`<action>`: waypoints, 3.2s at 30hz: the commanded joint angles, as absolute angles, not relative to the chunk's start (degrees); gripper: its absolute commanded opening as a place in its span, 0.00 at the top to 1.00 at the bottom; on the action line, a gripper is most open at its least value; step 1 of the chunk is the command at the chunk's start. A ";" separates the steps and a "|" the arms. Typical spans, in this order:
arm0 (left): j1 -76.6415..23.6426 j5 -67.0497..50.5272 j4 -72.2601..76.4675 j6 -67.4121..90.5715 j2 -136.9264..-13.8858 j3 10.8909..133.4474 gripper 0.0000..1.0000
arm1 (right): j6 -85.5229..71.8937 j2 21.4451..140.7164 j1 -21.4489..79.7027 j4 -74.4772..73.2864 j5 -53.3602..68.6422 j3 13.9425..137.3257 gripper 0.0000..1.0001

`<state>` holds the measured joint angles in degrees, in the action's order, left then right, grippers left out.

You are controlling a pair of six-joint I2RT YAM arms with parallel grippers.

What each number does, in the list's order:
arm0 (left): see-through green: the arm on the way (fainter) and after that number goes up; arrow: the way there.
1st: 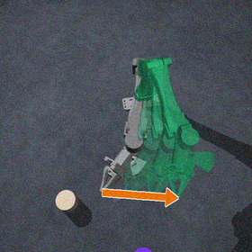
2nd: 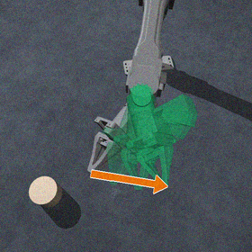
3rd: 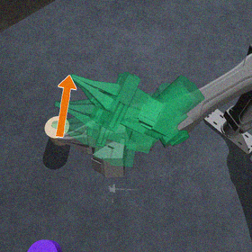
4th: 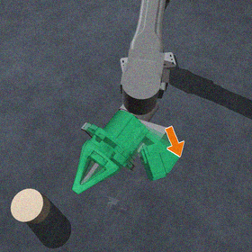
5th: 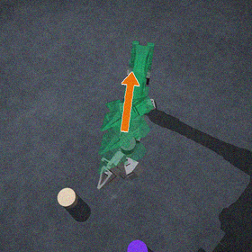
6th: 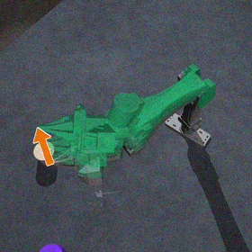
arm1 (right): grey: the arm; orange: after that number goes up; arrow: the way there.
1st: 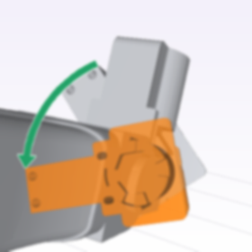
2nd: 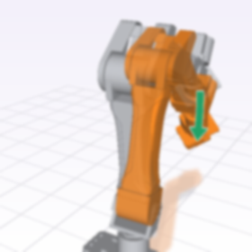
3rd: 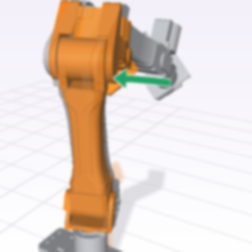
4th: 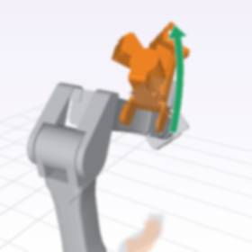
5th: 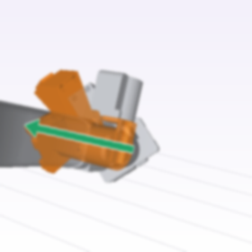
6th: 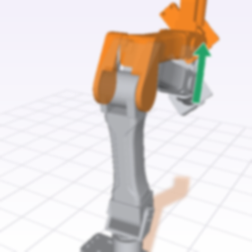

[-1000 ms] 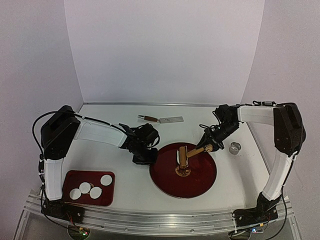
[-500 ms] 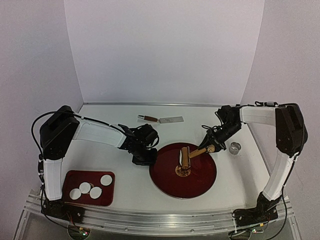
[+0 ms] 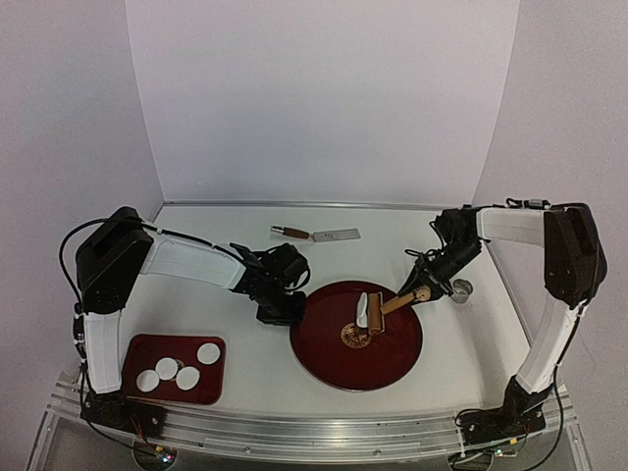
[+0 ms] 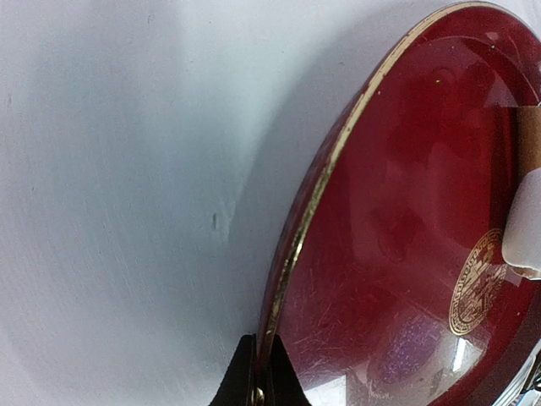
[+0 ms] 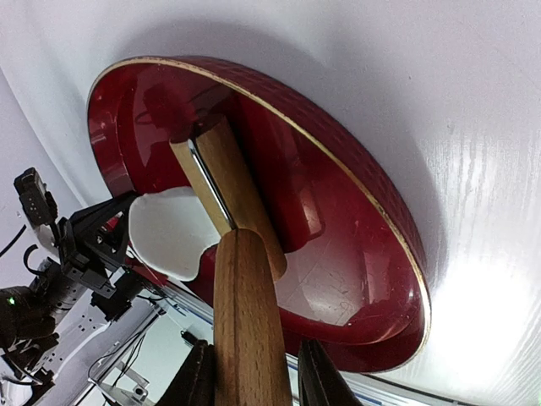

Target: Roll out the dumpling wrappers from the dough

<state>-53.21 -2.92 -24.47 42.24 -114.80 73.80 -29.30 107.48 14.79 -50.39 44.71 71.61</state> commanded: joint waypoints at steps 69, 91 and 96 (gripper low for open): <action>-57.39 -14.44 -24.40 61.34 -104.83 63.95 0.57 | -13.97 108.36 25.07 -71.85 39.71 92.19 1.00; -58.01 -11.59 -34.83 56.38 -115.58 74.78 0.88 | -12.79 117.13 25.11 -70.29 35.14 93.00 1.00; -58.01 -11.47 -35.42 56.07 -116.44 75.53 0.94 | -13.45 117.89 25.10 -70.57 27.88 92.10 1.00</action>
